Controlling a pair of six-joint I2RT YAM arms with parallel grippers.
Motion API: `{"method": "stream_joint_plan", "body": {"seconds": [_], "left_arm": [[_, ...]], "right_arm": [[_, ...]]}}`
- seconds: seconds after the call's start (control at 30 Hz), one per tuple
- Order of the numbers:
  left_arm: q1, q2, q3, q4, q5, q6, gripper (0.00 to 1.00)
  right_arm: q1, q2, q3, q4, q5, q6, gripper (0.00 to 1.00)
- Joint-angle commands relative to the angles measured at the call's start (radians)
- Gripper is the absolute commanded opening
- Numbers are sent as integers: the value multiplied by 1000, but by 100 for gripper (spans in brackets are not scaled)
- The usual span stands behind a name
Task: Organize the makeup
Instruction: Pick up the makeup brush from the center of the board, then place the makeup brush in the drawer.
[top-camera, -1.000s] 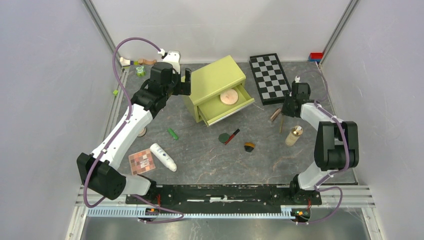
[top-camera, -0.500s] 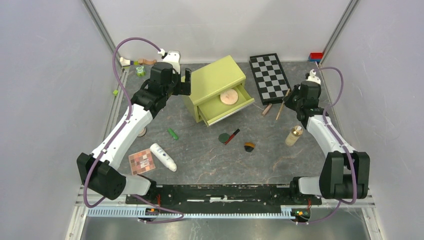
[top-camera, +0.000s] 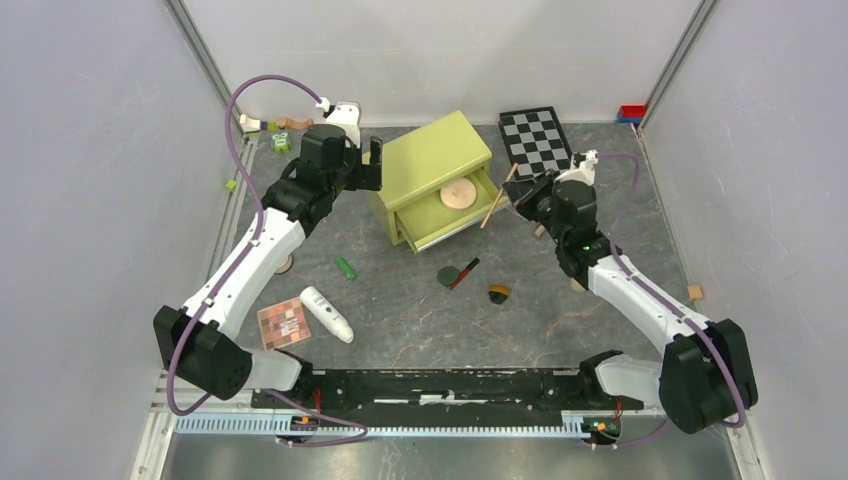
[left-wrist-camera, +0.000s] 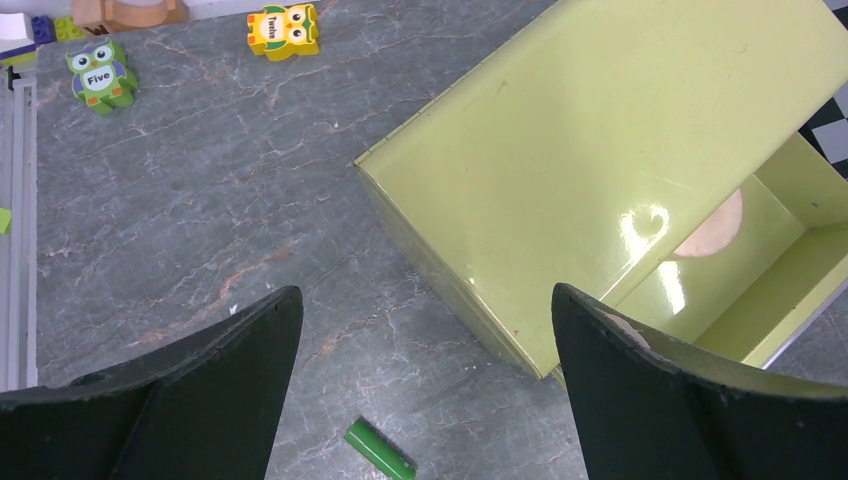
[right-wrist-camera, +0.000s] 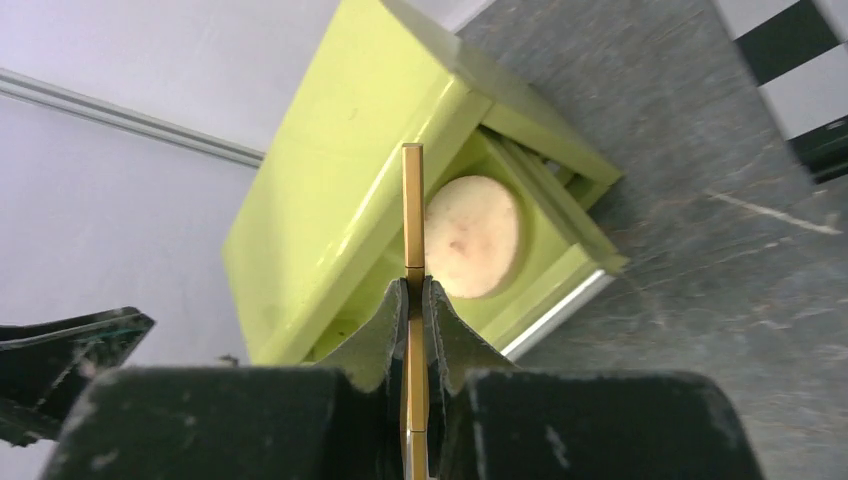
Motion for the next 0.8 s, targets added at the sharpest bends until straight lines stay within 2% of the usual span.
{"method": "stream_joint_plan", "body": {"seconds": [0.0,0.3,0.5,0.77], "left_arm": [[-3,-32,24,8,4,42,100],[-2,-35,24,8,1,46,100],[-3,-35,24,8,0,46,100],[-3,-35,23,8,0,48,100]], "right_arm": [[66,45,-20,143,100,150,1],[182,237,-5,300,132,322,1],[271,314,48,323,170,336,2],[309,359,83,338,204,341,7]]}}
